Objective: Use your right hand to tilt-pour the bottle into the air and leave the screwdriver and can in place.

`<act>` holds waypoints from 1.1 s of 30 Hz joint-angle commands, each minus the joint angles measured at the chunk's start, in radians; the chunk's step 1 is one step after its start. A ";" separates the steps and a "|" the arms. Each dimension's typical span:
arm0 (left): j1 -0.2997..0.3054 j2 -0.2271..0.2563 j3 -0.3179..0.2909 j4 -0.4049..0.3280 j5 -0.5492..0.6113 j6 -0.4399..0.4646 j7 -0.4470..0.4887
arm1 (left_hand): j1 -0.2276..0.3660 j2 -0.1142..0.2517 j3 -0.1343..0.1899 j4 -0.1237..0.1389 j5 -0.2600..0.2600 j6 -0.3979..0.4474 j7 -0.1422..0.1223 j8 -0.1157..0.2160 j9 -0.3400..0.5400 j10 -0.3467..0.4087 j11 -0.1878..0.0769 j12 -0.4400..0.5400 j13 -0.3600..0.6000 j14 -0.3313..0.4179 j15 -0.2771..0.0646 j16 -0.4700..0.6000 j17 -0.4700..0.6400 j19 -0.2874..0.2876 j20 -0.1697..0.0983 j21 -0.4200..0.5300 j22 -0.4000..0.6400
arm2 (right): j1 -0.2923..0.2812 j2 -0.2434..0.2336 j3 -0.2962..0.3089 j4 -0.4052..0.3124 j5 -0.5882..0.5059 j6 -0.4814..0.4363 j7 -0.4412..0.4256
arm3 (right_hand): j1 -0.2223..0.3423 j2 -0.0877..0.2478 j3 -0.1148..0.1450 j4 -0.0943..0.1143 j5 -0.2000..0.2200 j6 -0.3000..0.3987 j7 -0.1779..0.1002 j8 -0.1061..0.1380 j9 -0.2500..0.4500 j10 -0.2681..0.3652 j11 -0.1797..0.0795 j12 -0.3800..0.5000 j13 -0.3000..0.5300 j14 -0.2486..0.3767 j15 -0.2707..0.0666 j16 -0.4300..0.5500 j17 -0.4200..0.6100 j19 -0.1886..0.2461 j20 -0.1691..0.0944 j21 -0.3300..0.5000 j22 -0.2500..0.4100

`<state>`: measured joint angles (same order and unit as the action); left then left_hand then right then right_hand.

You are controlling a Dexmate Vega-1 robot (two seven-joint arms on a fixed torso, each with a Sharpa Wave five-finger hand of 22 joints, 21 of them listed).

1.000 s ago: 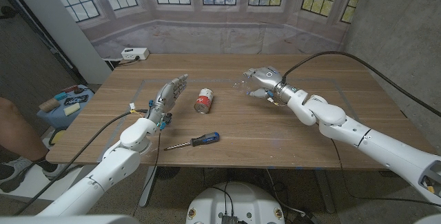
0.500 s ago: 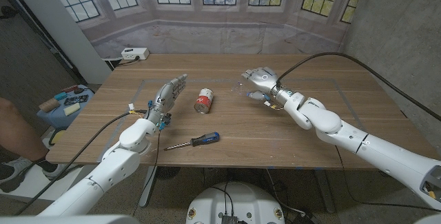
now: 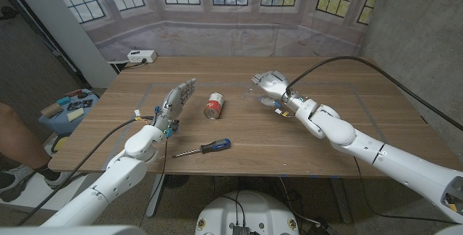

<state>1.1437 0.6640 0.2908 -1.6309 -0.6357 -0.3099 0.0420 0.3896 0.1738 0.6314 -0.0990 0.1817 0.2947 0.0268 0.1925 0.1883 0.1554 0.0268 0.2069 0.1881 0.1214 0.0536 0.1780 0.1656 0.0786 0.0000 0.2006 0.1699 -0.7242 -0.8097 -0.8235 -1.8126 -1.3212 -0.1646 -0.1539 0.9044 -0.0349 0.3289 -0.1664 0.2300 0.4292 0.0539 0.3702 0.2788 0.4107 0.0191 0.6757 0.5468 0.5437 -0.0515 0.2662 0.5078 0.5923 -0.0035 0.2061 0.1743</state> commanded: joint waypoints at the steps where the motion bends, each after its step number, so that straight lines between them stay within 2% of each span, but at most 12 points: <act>1: 0.002 0.003 -0.003 0.003 0.003 -0.006 -0.001 | 0.003 -0.002 0.001 0.003 0.008 0.006 -0.004 -0.002 0.005 0.009 -0.003 -0.003 0.002 0.008 0.001 -0.001 0.001 0.008 0.004 -0.004 0.006 | 0.029 -0.003 -0.021 -0.003 -0.089 0.021 0.025 | -0.006 0.006 0.027 0.023 0.001 0.018 -0.005 0.010 0.001 0.004 0.002 -0.001 -0.001 0.012 -0.044 -0.004 0.005 -0.001 0.003 0.001 0.003; 17: 0.016 0.007 -0.009 -0.003 -0.003 -0.007 0.001 | 0.003 -0.002 0.002 0.003 0.008 0.007 -0.003 -0.001 0.005 0.009 -0.004 -0.003 0.002 0.008 0.001 -0.001 0.001 0.008 0.004 -0.004 0.006 | 0.081 -0.034 -0.034 -0.011 -0.167 0.110 0.075 | -0.020 0.005 0.031 0.026 0.001 0.032 -0.009 0.011 -0.001 0.010 0.001 -0.006 -0.012 0.011 -0.043 -0.012 0.007 -0.003 0.007 -0.001 0.003; 33: 0.032 0.012 -0.017 -0.011 -0.001 -0.013 0.007 | 0.002 -0.002 0.002 0.004 0.008 0.007 -0.004 -0.002 0.005 0.010 -0.002 -0.003 0.002 0.008 0.001 -0.001 0.001 0.008 0.004 -0.004 0.006 | 0.085 -0.032 -0.041 -0.015 -0.232 0.112 0.110 | -0.028 0.008 0.039 0.027 0.002 0.038 -0.011 0.009 -0.002 0.013 0.002 -0.007 -0.016 0.009 -0.042 -0.018 0.009 -0.005 0.011 -0.002 0.003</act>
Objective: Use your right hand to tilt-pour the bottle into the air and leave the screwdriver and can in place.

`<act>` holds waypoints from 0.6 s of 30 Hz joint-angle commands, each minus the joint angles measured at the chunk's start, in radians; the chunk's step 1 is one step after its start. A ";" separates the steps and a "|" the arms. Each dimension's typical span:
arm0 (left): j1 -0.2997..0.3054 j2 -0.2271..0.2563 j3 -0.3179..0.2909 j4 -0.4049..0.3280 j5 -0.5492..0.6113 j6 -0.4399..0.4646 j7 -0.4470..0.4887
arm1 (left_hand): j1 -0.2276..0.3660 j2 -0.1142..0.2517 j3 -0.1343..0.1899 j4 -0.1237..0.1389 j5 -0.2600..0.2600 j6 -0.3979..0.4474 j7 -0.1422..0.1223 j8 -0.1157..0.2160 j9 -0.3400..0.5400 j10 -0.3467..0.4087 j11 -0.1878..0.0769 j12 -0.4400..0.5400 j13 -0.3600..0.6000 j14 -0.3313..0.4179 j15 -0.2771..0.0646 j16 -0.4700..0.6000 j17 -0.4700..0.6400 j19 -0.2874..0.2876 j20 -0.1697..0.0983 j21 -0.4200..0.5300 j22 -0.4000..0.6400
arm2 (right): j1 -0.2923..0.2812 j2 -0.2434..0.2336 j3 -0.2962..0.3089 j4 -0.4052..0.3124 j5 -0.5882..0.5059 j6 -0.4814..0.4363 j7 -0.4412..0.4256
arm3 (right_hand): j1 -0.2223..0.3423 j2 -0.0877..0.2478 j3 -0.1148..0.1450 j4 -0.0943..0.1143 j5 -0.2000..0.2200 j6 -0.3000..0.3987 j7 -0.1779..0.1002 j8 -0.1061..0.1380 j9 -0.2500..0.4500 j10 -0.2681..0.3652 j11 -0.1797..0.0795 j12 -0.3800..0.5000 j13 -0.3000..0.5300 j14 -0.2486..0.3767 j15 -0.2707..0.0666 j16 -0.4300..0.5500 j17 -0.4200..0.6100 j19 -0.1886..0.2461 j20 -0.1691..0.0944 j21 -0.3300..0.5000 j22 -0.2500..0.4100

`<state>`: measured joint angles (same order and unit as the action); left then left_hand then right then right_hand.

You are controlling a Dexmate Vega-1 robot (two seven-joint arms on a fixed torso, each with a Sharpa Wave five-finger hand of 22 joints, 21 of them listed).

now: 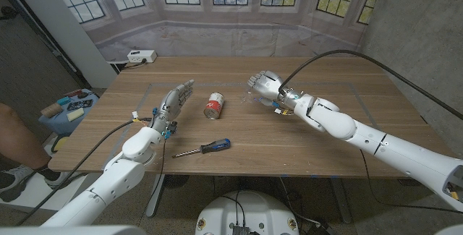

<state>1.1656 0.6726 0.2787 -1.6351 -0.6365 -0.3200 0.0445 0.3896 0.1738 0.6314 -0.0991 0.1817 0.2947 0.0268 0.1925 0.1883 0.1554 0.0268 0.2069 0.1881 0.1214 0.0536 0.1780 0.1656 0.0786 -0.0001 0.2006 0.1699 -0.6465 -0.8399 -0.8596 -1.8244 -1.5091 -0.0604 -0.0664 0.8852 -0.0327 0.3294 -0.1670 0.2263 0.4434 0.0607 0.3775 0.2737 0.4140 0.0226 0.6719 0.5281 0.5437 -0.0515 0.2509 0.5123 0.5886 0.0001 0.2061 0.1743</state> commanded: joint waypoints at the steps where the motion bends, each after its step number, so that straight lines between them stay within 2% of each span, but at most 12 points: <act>1: 0.011 0.004 -0.005 -0.007 -0.001 -0.002 0.004 | 0.002 -0.002 0.002 0.004 0.008 0.007 -0.004 -0.002 0.005 0.010 0.000 -0.003 0.002 0.007 0.001 -0.002 0.001 0.008 0.004 -0.004 0.006 | 0.008 -0.002 -0.005 -0.004 -0.047 0.008 0.024 | -0.010 0.007 0.039 0.028 0.005 0.024 -0.017 0.001 0.003 0.011 -0.001 -0.003 0.003 0.009 -0.043 -0.003 0.005 -0.001 0.008 -0.002 0.003; 10: 0.013 0.002 -0.006 -0.007 -0.003 -0.003 0.005 | 0.002 -0.002 0.002 0.004 0.008 0.008 -0.004 -0.001 0.005 0.009 -0.002 -0.003 0.002 0.008 0.000 -0.001 0.001 0.008 0.004 -0.004 0.006 | 0.020 0.002 -0.016 -0.004 -0.081 0.020 0.045 | -0.010 0.011 0.046 0.025 0.005 0.032 -0.019 0.001 0.002 0.013 0.002 -0.003 0.002 0.010 -0.044 -0.006 0.006 0.000 0.008 -0.002 0.003; 18: 0.010 -0.001 -0.005 0.001 -0.004 -0.003 0.003 | 0.002 -0.002 0.002 0.004 0.008 0.008 -0.004 -0.001 0.005 0.009 -0.004 -0.003 0.002 0.008 0.000 -0.001 0.001 0.008 0.004 -0.004 0.006 | 0.029 0.011 -0.019 0.008 -0.080 0.027 0.056 | -0.008 0.010 0.050 0.021 0.005 0.043 -0.031 0.002 0.001 0.017 -0.001 -0.003 -0.001 0.009 -0.047 -0.009 0.008 0.000 0.005 -0.002 0.003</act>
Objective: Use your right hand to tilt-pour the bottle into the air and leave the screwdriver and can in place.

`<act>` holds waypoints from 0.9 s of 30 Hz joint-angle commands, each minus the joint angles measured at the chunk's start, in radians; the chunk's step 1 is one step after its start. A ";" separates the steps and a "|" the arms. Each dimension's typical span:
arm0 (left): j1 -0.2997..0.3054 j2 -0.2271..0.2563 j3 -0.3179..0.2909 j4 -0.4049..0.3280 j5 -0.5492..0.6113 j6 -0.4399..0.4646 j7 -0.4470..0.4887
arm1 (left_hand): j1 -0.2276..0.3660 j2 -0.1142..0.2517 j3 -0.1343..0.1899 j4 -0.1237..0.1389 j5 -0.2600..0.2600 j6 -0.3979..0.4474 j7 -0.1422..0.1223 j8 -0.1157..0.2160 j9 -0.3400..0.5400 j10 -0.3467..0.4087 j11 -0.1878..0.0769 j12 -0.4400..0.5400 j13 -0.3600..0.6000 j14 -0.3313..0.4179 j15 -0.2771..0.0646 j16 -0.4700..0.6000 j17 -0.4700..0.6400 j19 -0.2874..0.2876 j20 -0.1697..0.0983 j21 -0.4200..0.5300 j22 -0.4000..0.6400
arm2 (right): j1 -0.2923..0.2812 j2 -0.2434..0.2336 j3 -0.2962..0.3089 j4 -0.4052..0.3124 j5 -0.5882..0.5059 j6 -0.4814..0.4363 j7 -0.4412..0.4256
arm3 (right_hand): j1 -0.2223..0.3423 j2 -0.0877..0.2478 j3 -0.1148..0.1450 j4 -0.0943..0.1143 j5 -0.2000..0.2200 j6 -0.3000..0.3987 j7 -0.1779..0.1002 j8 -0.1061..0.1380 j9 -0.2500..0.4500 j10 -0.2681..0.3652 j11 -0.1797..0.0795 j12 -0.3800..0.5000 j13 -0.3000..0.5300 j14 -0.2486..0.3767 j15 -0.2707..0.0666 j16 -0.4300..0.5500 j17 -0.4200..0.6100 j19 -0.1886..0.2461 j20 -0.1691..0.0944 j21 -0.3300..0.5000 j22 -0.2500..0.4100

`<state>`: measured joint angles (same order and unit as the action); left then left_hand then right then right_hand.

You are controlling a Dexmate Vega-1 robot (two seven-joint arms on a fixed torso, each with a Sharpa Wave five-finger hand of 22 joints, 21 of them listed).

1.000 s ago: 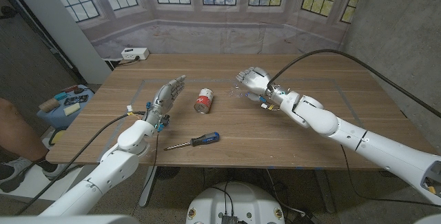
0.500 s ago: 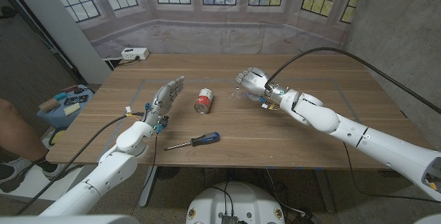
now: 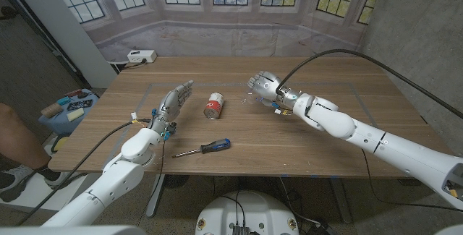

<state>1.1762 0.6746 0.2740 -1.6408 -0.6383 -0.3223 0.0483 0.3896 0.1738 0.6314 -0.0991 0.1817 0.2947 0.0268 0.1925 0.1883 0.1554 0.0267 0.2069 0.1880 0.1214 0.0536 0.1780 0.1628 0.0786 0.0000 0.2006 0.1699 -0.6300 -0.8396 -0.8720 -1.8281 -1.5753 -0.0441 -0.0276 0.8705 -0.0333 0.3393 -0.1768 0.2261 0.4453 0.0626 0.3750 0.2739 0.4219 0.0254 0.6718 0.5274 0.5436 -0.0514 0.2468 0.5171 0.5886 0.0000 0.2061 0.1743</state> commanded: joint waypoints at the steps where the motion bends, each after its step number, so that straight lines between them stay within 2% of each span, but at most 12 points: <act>1: -0.001 -0.003 0.000 0.007 -0.002 -0.001 -0.001 | 0.002 -0.002 0.002 0.004 0.008 0.008 -0.004 -0.002 0.005 0.010 -0.004 -0.003 0.002 0.008 0.001 -0.001 0.004 0.008 0.005 -0.004 0.006 | 0.013 0.011 -0.007 0.012 -0.014 0.011 0.017 | 0.007 0.010 0.041 0.030 0.005 0.041 -0.034 0.004 0.001 0.010 -0.003 -0.003 -0.001 0.010 -0.047 -0.005 0.003 0.000 0.005 -0.002 0.003; 15: -0.011 -0.003 -0.002 0.021 -0.006 0.007 -0.001 | 0.002 -0.002 0.002 0.004 0.008 0.007 -0.005 -0.002 0.005 0.009 -0.004 -0.003 0.002 0.008 0.002 -0.001 0.004 0.007 0.005 -0.004 0.006 | 0.022 0.017 -0.011 0.028 0.004 0.012 0.026 | 0.001 0.010 0.046 0.030 0.004 0.047 -0.040 0.002 0.000 0.011 -0.005 -0.005 -0.005 0.011 -0.050 -0.009 0.005 0.000 0.004 -0.002 0.003; 18: -0.015 -0.004 -0.001 0.025 -0.008 0.007 -0.006 | 0.002 -0.002 0.002 0.004 0.008 0.008 -0.003 -0.002 0.005 0.008 -0.003 -0.003 0.002 0.007 0.002 -0.001 0.004 0.007 0.005 -0.004 0.006 | 0.025 0.020 -0.013 0.030 0.005 0.013 0.029 | -0.001 0.009 0.047 0.030 0.004 0.048 -0.041 0.002 0.000 0.011 -0.012 -0.006 -0.007 0.011 -0.050 -0.010 0.006 0.000 0.003 -0.002 0.003; 27: -0.027 -0.006 0.002 0.040 -0.017 0.009 -0.020 | 0.002 -0.002 0.002 0.004 0.008 0.007 -0.004 -0.002 0.005 0.008 -0.003 -0.003 0.002 0.007 0.001 -0.001 0.004 0.007 0.005 -0.004 0.006 | 0.030 0.030 -0.015 0.035 0.026 0.015 0.042 | -0.003 0.009 0.048 0.030 0.003 0.053 -0.041 0.001 0.000 0.015 -0.005 -0.005 -0.008 0.014 -0.049 -0.008 0.010 0.001 0.002 -0.002 0.003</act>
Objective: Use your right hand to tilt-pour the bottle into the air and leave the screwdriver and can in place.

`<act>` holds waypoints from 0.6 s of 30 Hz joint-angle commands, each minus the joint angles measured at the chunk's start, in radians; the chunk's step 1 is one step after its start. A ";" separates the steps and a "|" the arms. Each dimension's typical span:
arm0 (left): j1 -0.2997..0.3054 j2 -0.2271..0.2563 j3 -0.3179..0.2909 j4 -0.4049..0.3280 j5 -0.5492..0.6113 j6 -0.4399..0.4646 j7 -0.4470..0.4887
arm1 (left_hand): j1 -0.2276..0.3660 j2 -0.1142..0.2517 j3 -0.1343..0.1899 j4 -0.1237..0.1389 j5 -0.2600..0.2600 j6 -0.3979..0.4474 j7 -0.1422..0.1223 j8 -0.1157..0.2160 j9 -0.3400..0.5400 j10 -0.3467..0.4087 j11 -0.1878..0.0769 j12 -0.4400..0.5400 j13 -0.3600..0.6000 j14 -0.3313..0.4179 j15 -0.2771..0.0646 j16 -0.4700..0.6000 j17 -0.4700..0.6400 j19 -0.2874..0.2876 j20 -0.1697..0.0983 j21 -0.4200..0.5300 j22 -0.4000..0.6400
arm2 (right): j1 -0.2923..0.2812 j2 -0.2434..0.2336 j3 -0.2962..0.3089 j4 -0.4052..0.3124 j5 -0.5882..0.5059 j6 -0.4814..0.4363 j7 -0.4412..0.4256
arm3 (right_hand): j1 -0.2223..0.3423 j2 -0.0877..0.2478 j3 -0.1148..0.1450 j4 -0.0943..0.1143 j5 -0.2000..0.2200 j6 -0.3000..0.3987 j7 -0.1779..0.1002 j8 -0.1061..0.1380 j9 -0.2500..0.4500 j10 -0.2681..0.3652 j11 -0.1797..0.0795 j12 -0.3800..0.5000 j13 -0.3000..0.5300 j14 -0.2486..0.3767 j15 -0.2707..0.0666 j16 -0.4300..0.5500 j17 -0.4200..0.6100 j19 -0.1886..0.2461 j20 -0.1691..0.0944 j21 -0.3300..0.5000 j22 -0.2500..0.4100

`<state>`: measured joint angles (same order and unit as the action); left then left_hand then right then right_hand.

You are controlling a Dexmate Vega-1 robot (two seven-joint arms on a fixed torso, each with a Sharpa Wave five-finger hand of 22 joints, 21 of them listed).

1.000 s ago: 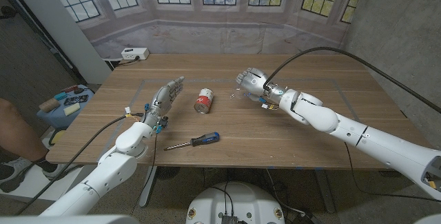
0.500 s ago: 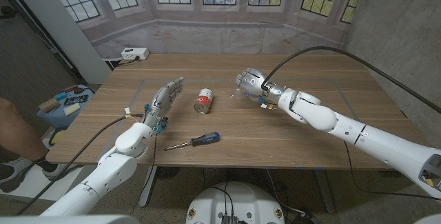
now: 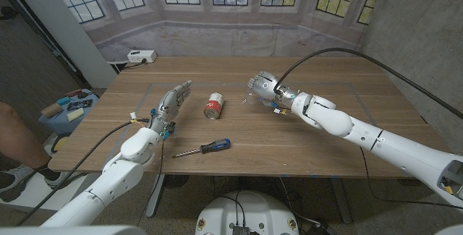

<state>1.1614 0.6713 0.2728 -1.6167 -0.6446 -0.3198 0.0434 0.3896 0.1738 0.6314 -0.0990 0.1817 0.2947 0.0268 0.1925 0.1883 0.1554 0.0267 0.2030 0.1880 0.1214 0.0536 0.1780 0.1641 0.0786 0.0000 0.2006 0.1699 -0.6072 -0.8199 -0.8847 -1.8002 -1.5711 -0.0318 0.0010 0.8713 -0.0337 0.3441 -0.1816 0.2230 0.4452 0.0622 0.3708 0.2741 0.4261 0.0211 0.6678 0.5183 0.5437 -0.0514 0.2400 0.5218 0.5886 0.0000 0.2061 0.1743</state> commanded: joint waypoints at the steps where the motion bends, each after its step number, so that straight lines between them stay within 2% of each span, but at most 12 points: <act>1: -0.013 -0.004 0.003 0.018 -0.013 0.007 -0.017 | 0.002 -0.002 0.002 0.004 0.008 0.007 -0.004 -0.002 0.005 0.008 -0.003 0.001 0.002 0.008 0.001 -0.001 0.002 0.007 0.004 -0.004 0.006 | 0.006 0.011 0.000 0.006 0.031 0.003 0.016 | -0.004 0.010 0.043 0.035 0.006 0.053 -0.040 0.005 -0.001 0.012 0.000 -0.001 0.001 0.013 -0.049 -0.001 0.006 0.002 0.003 -0.002 0.003; 18: -0.030 -0.009 0.013 0.032 -0.017 0.012 -0.029 | 0.002 -0.002 0.002 0.003 0.008 0.007 -0.005 -0.002 0.005 0.008 -0.004 0.001 0.002 0.007 0.000 -0.001 0.002 0.006 0.005 -0.004 0.006 | -0.030 0.025 0.058 -0.031 0.207 -0.011 0.022 | -0.008 0.007 0.050 0.032 0.005 0.071 -0.043 0.007 -0.001 0.023 -0.007 0.002 0.000 0.028 -0.054 -0.001 0.007 0.010 0.001 0.000 0.003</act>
<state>1.1414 0.6660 0.2788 -1.5919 -0.6583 -0.3115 0.0202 0.3896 0.1738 0.6314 -0.0990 0.1817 0.2947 0.0268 0.1925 0.1883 0.1554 0.0267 0.2030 0.1880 0.1214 0.0536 0.1780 0.1629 0.0786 -0.0001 0.2006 0.1699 -0.6160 -0.8000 -0.8573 -1.8101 -1.4576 -0.0303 0.0253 0.8680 -0.0312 0.3484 -0.1859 0.2220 0.4594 0.0627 0.3717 0.2742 0.4413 0.0167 0.6641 0.5142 0.5604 -0.0501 0.2400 0.5263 0.5886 0.0000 0.2061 0.1743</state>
